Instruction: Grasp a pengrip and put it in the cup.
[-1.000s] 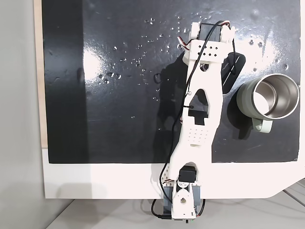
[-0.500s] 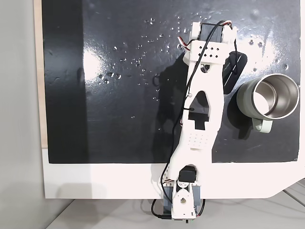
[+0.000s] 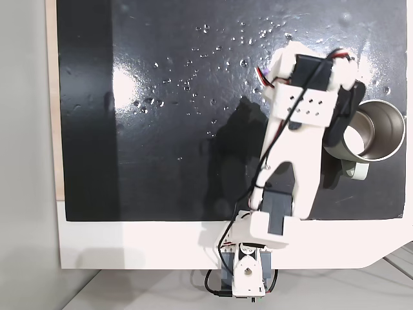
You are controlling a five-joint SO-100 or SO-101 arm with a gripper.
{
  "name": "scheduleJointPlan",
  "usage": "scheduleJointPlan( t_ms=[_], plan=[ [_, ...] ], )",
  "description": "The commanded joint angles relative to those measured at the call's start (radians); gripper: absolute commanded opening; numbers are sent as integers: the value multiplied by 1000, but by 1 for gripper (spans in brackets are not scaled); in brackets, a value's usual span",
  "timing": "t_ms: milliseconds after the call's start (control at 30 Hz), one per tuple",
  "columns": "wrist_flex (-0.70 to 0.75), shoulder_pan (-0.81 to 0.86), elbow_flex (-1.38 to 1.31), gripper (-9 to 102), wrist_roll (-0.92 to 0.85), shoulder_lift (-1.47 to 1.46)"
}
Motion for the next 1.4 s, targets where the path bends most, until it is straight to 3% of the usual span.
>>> scheduleJointPlan(
  t_ms=[0, 167, 433, 700, 933, 1367],
  plan=[
    [25, 26, 12, 0, -67, 150],
    [66, 63, 60, 0, -222, 265],
    [69, 282, 235, 0, -574, 495],
    [69, 477, 207, 0, -798, 492],
    [66, 586, 98, 0, -908, 393],
    [64, 618, -64, 0, -934, 236]
  ],
)
